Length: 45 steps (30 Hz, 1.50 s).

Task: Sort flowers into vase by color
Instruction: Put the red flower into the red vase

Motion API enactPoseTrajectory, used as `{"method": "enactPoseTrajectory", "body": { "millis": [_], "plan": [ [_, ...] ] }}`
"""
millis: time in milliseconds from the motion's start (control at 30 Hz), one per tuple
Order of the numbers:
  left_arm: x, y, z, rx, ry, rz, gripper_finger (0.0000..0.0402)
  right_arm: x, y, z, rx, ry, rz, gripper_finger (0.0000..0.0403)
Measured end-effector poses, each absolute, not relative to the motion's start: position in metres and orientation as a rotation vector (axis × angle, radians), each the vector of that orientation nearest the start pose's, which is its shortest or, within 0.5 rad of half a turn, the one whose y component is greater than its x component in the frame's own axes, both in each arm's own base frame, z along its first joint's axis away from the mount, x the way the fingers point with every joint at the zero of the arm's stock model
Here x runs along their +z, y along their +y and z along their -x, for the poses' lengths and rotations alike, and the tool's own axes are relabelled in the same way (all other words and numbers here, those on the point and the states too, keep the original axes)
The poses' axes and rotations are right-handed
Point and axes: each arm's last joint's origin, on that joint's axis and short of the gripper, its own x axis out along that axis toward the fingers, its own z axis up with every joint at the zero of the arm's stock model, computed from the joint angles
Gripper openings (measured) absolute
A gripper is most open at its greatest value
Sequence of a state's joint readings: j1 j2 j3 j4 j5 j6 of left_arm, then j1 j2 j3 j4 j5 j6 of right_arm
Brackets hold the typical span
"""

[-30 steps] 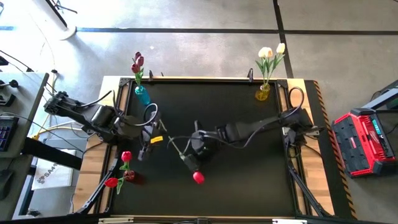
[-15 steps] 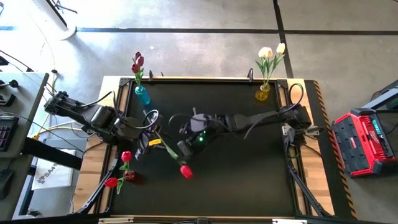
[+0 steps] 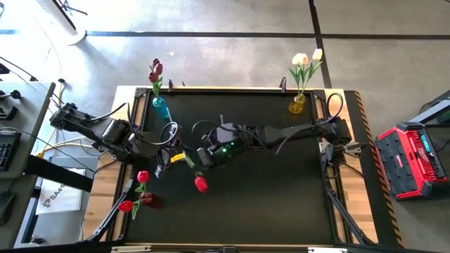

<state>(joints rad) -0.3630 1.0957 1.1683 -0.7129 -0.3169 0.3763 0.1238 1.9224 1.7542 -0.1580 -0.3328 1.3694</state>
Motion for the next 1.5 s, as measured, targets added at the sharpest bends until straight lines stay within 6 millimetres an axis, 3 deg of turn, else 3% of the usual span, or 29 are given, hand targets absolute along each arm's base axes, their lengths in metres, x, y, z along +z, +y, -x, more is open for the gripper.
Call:
{"method": "enactPoseTrajectory", "body": {
  "millis": [200,700,1033,1267,1500],
  "plan": [
    [0.359,-0.07,-0.202,-0.116,0.604,-0.61,0.0117,0.337,0.064,-0.448,0.093,0.567,-1.383,0.0],
    [0.355,-0.07,-0.198,-0.06,0.66,-0.656,0.0109,0.339,0.063,-0.449,0.077,0.53,-1.381,0.0],
    [0.352,-0.071,-0.196,-0.133,0.682,-0.627,0.0007,0.333,0.061,-0.447,0.005,0.565,-1.372,0.0002],
    [0.35,-0.07,-0.194,-0.122,0.712,-0.559,0.0003,0.336,0.058,-0.445,-0.033,0.514,-1.282,0.0049],
    [0.363,-0.059,-0.183,-0.05,0.635,-0.416,0.0001,0.375,0.062,-0.421,-0.112,0.309,-1.107,0.0118]
  ]
}}
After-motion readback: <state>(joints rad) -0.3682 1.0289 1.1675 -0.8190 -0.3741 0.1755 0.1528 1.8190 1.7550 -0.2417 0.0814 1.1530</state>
